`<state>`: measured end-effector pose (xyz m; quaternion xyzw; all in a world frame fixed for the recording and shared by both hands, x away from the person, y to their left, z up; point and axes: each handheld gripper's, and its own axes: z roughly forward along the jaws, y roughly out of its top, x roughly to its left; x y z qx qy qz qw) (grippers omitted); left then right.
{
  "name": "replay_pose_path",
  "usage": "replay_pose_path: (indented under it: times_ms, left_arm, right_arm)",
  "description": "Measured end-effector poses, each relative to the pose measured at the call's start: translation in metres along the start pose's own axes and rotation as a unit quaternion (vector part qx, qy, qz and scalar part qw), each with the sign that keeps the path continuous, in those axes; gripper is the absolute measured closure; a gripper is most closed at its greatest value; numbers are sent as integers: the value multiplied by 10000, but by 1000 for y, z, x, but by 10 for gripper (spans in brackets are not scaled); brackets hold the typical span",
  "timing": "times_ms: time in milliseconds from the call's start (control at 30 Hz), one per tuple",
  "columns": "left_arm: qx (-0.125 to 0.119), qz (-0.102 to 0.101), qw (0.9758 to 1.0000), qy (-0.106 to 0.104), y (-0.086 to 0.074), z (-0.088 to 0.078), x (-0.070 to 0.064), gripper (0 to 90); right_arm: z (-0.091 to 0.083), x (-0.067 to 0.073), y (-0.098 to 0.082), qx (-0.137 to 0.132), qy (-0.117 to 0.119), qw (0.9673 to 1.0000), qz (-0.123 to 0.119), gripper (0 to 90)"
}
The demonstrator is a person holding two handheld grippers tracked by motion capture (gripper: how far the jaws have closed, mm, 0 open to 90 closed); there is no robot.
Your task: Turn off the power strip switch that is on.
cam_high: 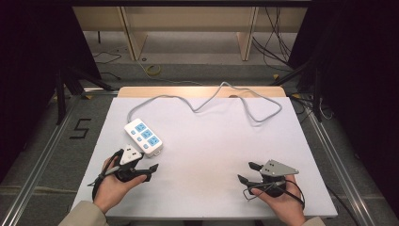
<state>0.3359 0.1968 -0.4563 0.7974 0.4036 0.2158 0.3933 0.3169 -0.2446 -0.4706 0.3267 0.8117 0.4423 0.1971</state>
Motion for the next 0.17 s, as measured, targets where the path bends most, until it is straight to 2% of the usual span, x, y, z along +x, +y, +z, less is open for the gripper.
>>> replay_pose_path:
  times_ms: [167]
  left_arm:
    - [-5, 111, 9999, -40, -6, 1, -13, 291]
  right_arm:
    - [0, -1, 0, -13, -10, 10000, -17, 376]
